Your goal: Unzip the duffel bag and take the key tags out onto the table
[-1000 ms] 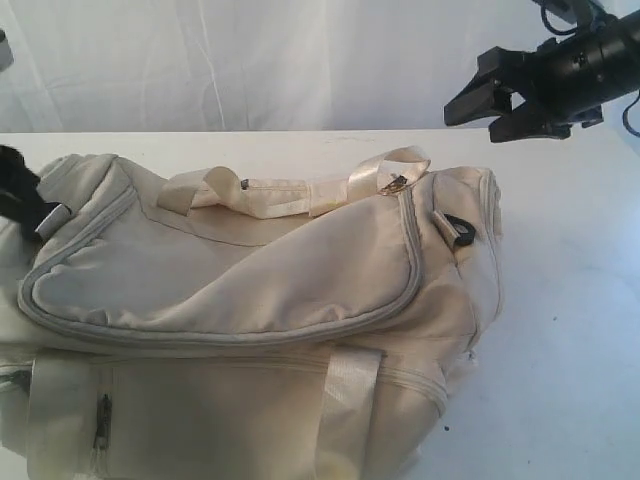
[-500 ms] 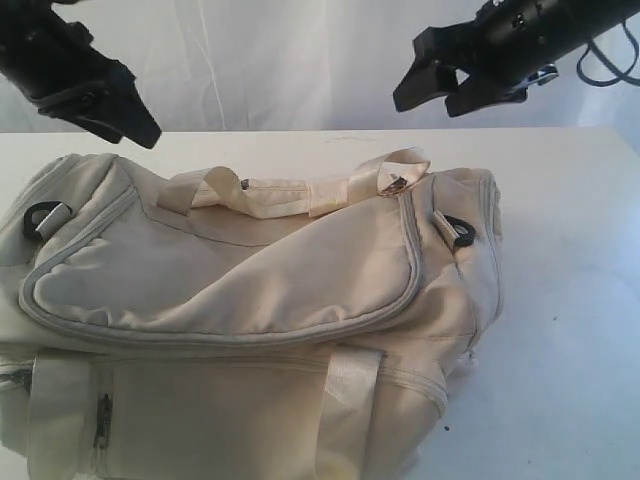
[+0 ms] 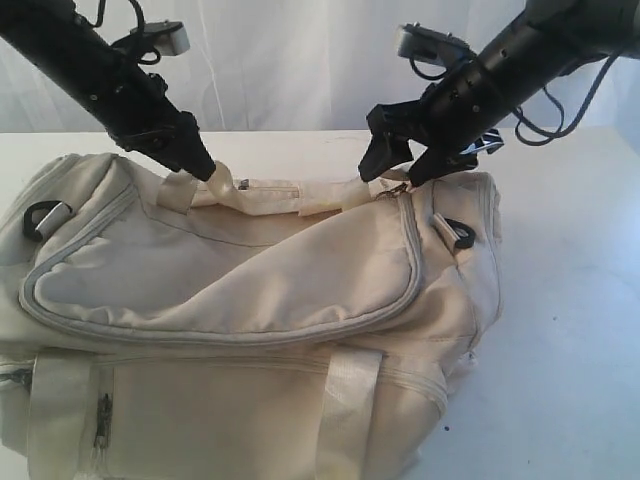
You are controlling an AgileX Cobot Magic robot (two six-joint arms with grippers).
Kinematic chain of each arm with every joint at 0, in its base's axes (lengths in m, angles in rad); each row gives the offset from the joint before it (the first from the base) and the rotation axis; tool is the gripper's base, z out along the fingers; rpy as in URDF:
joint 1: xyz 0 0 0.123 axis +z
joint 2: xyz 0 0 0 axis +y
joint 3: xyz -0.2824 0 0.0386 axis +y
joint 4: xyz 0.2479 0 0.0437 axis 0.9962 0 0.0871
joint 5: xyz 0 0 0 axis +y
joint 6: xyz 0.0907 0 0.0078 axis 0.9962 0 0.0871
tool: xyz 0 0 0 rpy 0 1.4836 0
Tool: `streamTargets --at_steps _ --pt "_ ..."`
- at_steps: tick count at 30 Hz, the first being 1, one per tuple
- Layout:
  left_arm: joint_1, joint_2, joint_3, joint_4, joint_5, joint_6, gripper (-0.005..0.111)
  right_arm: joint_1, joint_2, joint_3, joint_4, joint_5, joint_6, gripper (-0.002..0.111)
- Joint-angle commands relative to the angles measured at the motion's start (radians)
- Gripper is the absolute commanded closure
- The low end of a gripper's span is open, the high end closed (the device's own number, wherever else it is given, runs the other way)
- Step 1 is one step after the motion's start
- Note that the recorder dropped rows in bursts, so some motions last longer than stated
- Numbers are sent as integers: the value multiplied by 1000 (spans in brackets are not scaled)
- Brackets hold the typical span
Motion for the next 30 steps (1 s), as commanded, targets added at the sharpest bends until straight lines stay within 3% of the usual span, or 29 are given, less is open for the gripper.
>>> streamTargets --at_steps 1,4,8,13,17,21,24,28,30 --pt "-10 30 0 -9 -20 14 46 7 30 -6 38 -44 6 41" --pt "-10 44 1 7 -20 14 46 7 32 -6 40 -81 6 49" --pt "-10 54 1 16 -50 14 48 7 32 -18 40 -97 6 75" --pt "-10 55 1 31 -72 14 73 7 32 -58 40 -111 1 104" --pt "-10 52 -13 31 -50 14 87 7 24 -103 42 -109 1 108" --pt "-10 32 -49 21 -39 14 81 7 6 -128 42 -105 1 108" --pt "-10 8 -92 -56 -20 14 69 7 -14 -136 42 -99 -5 108" --pt "-22 3 -133 -320 59 138 47 7 -45 -136 42 -103 -20 108" --pt "-49 13 -133 -458 81 258 44 7 -57 -136 42 -105 -20 108"
